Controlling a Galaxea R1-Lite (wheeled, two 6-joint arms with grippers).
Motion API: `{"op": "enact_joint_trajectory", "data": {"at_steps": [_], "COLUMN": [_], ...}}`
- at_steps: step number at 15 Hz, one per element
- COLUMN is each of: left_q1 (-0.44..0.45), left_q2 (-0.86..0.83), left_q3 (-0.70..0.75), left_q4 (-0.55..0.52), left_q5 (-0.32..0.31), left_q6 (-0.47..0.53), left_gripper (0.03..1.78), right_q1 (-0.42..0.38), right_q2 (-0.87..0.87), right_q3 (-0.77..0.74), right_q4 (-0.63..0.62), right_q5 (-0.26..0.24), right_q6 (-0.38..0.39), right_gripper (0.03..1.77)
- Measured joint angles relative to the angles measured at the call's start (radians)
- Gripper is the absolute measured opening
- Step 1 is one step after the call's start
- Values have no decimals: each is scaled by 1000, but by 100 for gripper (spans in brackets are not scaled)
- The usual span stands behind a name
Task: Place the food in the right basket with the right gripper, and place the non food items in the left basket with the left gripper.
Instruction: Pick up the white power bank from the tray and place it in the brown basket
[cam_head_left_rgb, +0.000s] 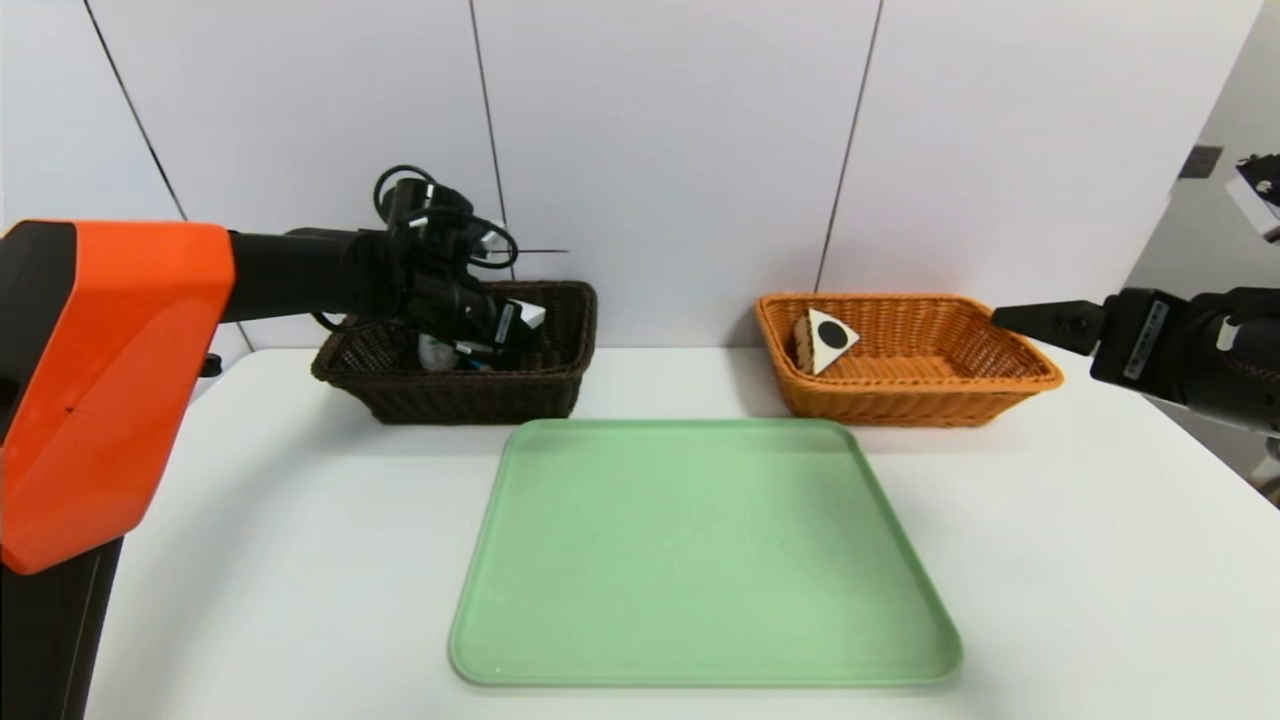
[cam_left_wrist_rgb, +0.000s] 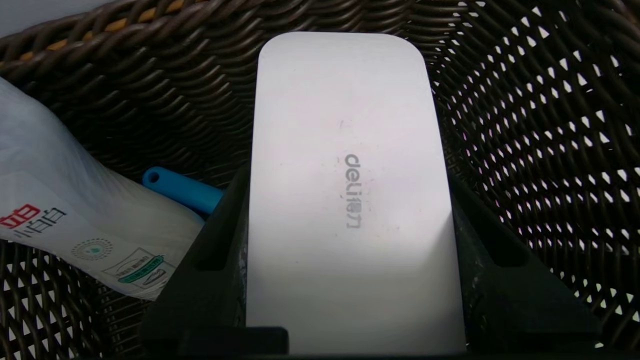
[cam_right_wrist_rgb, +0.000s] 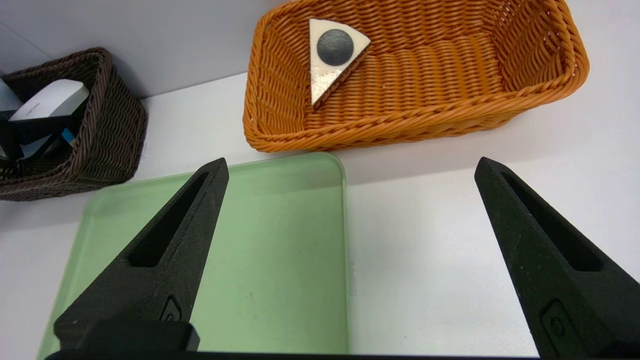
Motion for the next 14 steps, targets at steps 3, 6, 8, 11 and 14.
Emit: {"op": "enact_joint_trajectory", "data": {"at_steps": [3, 6, 8, 11, 14], "left_q1": [2, 2, 3, 2, 1], "left_q2": [2, 2, 2, 2, 2], "left_q3": [8, 18, 20, 21, 18], "left_q4": [3, 2, 3, 1, 1], "left_q5": [1, 1, 1, 4, 5], "left_q6": [0, -1, -3, -3, -1], "left_gripper": [108, 108, 108, 108, 129], "right_q1": [0, 0, 0, 0, 0], "right_q2": [3, 7, 7, 5, 3], "right_q3": [-1, -6, -6, -6, -6], "right_q4": [0, 0, -1, 0, 0], "right_q5": [0, 0, 0, -1, -2], "right_q6": [0, -1, -1, -1, -1], "right_gripper": [170, 170, 170, 170, 170]}}
